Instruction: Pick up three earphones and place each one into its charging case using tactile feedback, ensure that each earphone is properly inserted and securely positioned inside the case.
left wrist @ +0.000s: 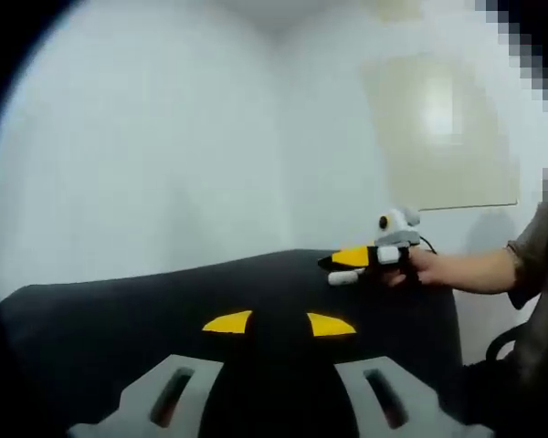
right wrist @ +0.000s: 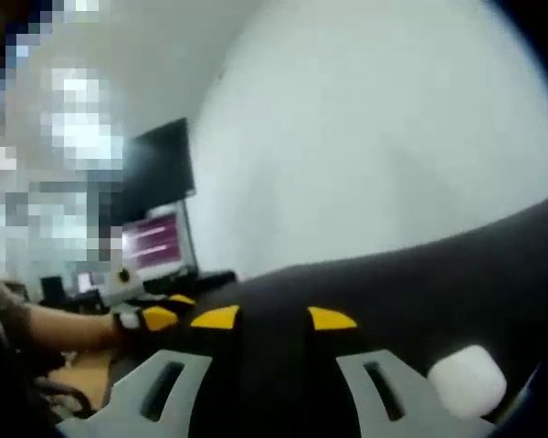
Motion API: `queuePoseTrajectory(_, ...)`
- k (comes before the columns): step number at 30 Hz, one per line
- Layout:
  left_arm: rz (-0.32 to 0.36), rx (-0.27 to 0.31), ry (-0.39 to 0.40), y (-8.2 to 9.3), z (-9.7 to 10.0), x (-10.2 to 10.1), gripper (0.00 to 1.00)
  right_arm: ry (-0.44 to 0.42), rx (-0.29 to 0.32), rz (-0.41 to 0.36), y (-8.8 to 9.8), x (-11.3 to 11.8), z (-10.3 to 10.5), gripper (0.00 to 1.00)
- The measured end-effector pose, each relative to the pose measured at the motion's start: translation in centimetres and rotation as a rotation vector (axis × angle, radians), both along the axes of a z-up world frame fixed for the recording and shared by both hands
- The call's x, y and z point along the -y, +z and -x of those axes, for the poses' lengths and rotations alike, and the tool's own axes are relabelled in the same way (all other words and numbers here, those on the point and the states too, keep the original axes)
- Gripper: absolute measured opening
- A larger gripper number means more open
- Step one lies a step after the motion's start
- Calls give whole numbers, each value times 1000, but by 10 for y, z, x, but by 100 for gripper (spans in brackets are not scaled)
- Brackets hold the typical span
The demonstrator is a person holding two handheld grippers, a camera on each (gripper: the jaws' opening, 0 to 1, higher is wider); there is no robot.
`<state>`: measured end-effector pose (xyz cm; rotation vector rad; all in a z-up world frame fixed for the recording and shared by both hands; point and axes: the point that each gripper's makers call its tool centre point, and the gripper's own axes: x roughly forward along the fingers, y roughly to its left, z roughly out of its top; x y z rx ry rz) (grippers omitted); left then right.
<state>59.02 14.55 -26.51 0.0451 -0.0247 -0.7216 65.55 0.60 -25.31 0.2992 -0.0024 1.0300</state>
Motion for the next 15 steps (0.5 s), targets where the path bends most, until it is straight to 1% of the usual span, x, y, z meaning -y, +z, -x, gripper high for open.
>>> queuePoseTrajectory(4,1,12,23,2,1,-2,19,-4,10,-40,5,6,-3,29)
queuePoseTrajectory(9,16,22,30,4,3,-2,19,3,29,-32,7,4,-2,29)
queuePoseTrajectory(10,12,14,26,3,0,-2,19,6,33,-31,7,4,-2,29)
queuePoseTrajectory(15,-7,8,15,0,-3,-2,19,6,24,-52,8,7,-4,29)
